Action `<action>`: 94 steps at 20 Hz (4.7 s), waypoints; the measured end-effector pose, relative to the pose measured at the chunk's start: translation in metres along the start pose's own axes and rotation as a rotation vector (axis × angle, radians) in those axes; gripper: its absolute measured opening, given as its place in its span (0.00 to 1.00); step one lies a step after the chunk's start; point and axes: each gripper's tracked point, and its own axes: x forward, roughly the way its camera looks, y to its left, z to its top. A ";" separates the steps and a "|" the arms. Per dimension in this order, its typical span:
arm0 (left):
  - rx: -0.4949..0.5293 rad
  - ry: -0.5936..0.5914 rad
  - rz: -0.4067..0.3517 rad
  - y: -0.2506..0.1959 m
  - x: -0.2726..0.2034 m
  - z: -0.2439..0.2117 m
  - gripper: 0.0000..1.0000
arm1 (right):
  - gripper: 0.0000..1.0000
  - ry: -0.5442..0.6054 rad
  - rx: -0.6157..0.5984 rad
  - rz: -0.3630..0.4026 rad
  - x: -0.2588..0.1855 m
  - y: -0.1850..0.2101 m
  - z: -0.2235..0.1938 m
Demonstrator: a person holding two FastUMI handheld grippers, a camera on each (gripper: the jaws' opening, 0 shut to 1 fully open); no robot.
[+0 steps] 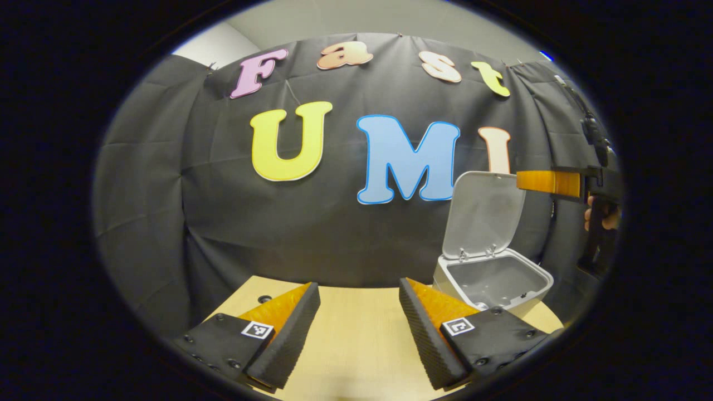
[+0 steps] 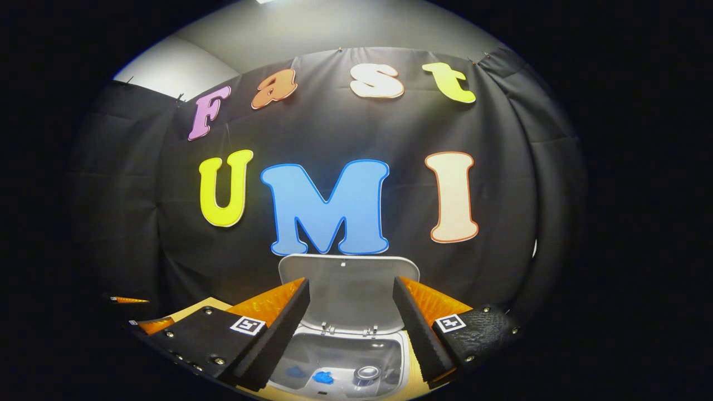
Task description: Press the lid of the desktop garbage bin to open it, pick up the crumpled paper on the desktop and throw it into the bin, then pick up the pop can on the desktop and drop it into the bin, and finally close the garbage bin lid.
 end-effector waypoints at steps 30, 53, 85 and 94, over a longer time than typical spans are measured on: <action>-0.026 0.020 0.060 0.036 0.000 0.015 0.96 | 0.96 0.028 0.014 -0.073 0.043 -0.009 0.007; -0.011 0.017 -0.011 -0.013 -0.047 -0.007 0.96 | 0.96 0.299 0.038 -0.007 -0.059 0.010 -0.139; -0.001 0.055 -0.016 -0.006 -0.035 -0.023 0.96 | 0.97 0.225 -0.027 -0.050 -0.066 0.012 -0.162; 0.003 0.059 -0.017 -0.004 -0.036 -0.025 0.96 | 0.97 0.195 -0.019 -0.072 -0.068 0.012 -0.167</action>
